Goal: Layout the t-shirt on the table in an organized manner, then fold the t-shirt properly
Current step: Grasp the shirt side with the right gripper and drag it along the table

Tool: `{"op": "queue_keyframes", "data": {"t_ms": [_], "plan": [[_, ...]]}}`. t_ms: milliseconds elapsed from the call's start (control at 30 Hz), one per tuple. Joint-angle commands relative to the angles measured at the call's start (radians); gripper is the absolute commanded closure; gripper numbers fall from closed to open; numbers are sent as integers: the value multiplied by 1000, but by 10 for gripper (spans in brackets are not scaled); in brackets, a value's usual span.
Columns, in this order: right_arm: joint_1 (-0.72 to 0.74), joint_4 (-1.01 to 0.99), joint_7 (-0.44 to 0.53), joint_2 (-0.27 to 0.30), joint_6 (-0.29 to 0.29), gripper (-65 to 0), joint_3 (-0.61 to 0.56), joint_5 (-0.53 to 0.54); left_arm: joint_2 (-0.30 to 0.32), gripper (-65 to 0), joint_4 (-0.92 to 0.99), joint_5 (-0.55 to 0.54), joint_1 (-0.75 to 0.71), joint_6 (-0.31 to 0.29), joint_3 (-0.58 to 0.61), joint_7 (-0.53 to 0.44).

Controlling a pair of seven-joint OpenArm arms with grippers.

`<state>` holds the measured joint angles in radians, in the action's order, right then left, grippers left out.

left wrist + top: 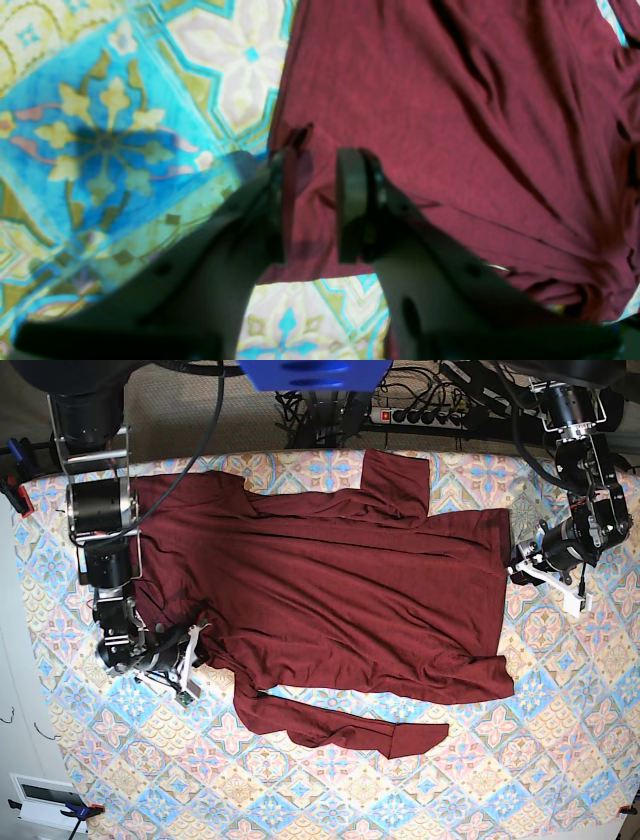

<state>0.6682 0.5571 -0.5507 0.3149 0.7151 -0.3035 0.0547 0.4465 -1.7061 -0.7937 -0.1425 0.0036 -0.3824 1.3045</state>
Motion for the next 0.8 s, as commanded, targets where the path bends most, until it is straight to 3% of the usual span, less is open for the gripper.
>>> {"op": "queue_keyframes", "data": {"t_ms": [0, 333, 567, 700, 767], "plan": [[41, -4, 10, 19, -17, -2, 23, -17, 10, -141, -15, -16, 11, -3, -5, -9], [60, -25, 117, 39, -17, -2, 71, -19, 7, -141, -15, -16, 10, -3, -3, -9], [61, -30, 214, 34, -225, -3, 65, -29, 7, -141, -15, -16, 10, -3, -3, -9], [61, -81, 265, 31, -329, -23, 73, -146, 7, -141, -15, -16, -4, -3, -2, -9], [63, -111, 286, 23, -414, -55, 76, -200, 7, -141, -15, -17, -4, -15, 1, -9]]}}
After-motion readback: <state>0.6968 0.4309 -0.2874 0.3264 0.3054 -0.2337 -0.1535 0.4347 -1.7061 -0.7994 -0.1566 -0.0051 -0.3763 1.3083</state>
